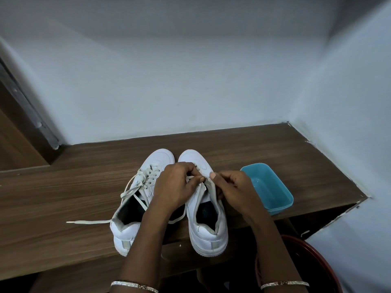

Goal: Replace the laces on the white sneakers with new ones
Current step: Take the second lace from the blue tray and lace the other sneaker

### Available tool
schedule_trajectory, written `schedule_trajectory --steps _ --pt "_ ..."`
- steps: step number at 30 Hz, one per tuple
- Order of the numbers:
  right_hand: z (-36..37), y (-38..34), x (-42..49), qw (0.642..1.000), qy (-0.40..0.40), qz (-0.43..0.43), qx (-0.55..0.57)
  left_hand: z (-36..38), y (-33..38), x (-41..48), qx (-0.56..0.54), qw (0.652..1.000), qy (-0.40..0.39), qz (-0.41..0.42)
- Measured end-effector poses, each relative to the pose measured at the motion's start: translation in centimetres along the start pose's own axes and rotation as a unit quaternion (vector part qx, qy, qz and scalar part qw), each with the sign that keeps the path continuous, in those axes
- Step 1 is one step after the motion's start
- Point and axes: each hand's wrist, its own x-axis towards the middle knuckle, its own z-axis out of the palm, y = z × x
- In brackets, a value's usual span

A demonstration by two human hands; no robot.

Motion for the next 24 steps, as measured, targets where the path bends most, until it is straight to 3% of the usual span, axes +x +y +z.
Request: schedule_trajectory --steps 6,13,19,24 --pt "0.4 0.8 0.4 0.999 -0.005 0.004 0.035 -0.5 0.2 -0.1 0.002 1.0 0.004 -0.026" --pt "0.3 1.0 0.3 0.996 -0.031 0.025 0.082 -0.2 1.4 -0.3 0.11 0.994 0.007 -0.012" --pt "0.3 0.9 0.3 0.996 -0.022 0.031 0.083 -0.1 0.4 -0.1 -0.01 0.998 -0.032 -0.053" --pt "0.8 0.2 0.2 0.997 0.015 0.035 0.068 -0.2 -0.2 0.0 -0.047 0.999 -0.013 -0.025"
